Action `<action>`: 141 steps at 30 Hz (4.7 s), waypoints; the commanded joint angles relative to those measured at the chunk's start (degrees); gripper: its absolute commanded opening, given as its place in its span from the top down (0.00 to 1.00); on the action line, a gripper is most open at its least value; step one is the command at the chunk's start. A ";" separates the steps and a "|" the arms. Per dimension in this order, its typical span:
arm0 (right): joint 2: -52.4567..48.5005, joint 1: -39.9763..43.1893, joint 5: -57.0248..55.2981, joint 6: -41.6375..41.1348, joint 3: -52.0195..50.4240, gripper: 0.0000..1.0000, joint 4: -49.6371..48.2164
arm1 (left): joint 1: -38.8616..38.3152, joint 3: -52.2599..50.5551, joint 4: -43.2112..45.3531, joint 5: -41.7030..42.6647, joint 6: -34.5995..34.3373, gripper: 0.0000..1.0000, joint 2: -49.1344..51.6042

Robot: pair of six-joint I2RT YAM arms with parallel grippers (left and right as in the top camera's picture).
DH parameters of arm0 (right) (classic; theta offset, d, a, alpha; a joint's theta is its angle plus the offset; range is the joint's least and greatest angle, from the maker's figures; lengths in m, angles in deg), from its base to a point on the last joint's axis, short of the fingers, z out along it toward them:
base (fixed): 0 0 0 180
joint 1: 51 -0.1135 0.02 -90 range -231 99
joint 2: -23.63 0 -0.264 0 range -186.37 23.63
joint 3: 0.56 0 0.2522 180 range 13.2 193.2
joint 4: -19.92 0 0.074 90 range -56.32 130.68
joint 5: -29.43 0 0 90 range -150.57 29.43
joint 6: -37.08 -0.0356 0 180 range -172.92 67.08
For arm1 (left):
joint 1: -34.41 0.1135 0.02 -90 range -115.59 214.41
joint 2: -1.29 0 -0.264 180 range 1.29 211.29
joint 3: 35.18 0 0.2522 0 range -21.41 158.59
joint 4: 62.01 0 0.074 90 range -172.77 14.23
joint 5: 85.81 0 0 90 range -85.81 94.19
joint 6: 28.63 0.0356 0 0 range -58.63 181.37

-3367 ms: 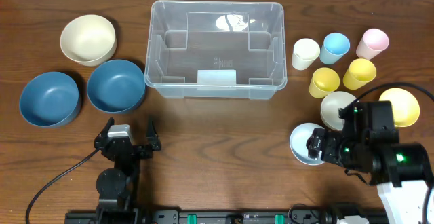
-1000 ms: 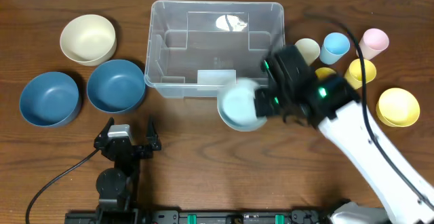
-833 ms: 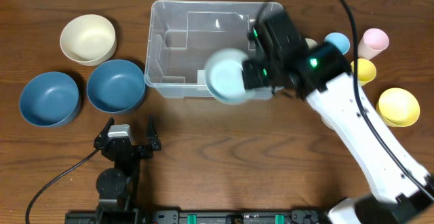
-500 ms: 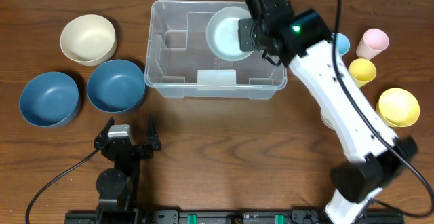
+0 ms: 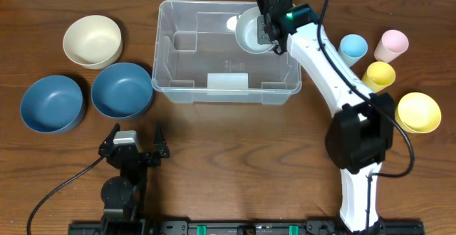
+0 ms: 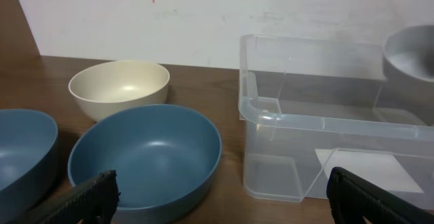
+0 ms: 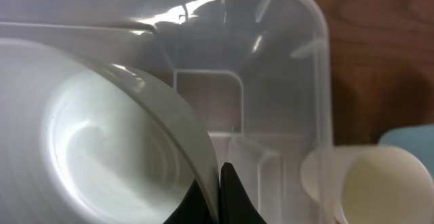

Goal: Pack container
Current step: 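Lift the white bowl with the right gripper and lower it into the bin, then open the right gripper and withdraw it from the bin, then grasp the rim of the white bowl stack with the right gripper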

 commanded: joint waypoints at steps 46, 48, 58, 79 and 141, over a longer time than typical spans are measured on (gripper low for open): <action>-10.62 -3.74 1.86 4.28 38.62 0.27 24.24 | 0.28 -1.31 -1.92 -0.46 0.79 0.02 -0.35; -10.62 -3.10 1.84 1.42 43.89 0.25 31.06 | 0.28 -1.31 -1.92 -0.46 0.76 0.02 -0.35; -7.34 6.73 16.11 -4.46 55.36 0.17 47.50 | 0.28 -1.31 -1.92 -0.46 0.79 0.02 -0.35; 34.21 22.91 3.67 -21.07 -5.38 0.15 45.83 | 0.28 -1.31 -1.92 -0.46 0.76 0.02 -0.35; 37.97 14.64 20.09 -13.75 -73.07 0.99 -8.92 | 0.28 -1.31 -1.92 -0.46 0.76 0.02 -0.35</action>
